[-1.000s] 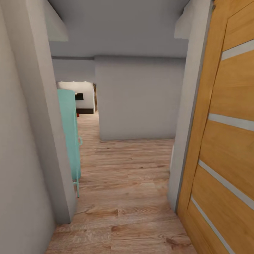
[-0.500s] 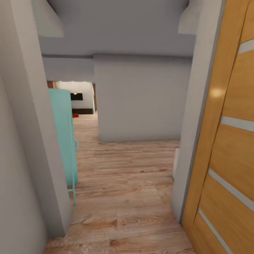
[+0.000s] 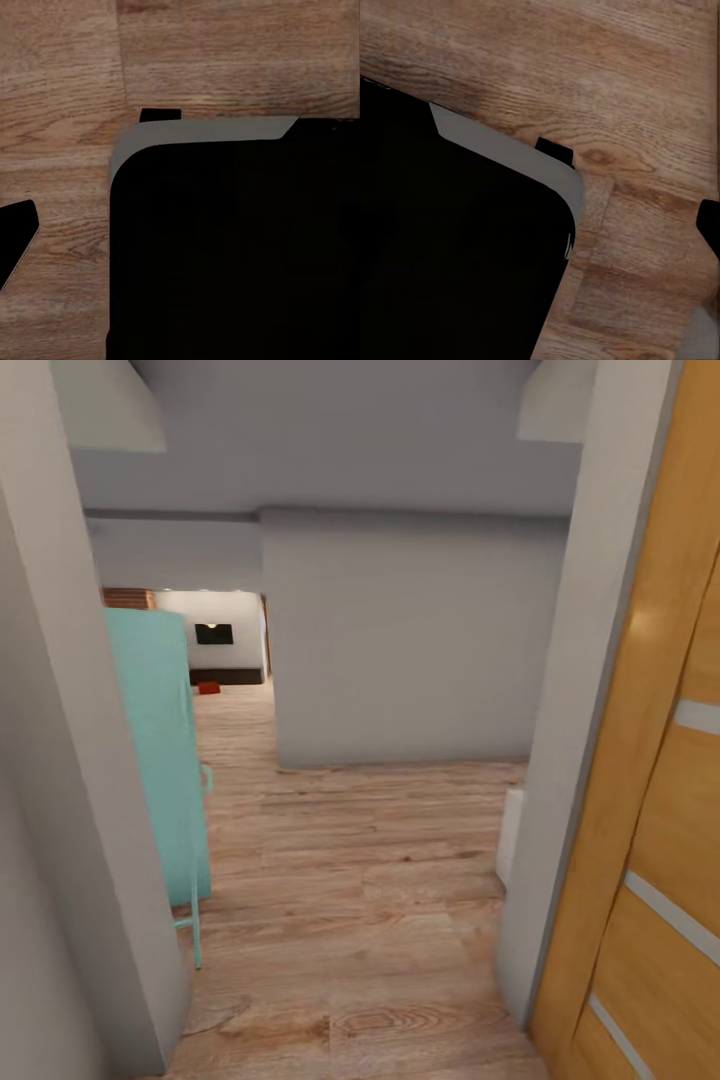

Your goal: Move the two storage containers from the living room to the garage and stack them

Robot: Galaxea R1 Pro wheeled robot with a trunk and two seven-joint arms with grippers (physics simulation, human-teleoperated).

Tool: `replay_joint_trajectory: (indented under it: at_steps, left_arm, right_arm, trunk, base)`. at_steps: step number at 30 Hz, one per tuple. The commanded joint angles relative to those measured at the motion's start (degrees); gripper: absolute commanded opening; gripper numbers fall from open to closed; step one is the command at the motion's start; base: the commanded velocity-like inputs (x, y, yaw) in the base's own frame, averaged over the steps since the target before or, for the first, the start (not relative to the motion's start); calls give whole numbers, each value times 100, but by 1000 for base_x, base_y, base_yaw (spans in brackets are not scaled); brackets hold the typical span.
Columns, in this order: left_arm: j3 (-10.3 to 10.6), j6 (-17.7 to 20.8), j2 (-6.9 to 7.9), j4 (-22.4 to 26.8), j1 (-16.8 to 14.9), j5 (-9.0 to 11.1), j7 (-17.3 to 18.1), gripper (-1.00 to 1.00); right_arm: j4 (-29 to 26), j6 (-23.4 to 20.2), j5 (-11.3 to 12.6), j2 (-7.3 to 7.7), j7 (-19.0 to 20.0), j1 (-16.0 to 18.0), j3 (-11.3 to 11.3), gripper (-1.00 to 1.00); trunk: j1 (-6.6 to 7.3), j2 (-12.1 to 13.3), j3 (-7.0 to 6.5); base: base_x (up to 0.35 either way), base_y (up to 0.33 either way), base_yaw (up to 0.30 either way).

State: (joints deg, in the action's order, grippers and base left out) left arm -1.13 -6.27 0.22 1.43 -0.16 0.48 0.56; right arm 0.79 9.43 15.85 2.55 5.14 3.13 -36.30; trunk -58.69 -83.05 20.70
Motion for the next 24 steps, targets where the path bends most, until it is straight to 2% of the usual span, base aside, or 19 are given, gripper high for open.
replay_joint_trajectory:
  at_steps: [1,24]
  left_arm:
    - [-10,-15,2,2,-2,5,6,100]
    - [-10,-15,4,2,-2,5,6,100]
  right_arm:
    - [9,24,61,0,31,4,-36,100]
    - [9,24,64,0,31,5,-35,100]
  trunk:
    - [-4,-3,6]
    - [-4,-3,6]
  base:
    - [321,0,0]
    - [321,0,0]
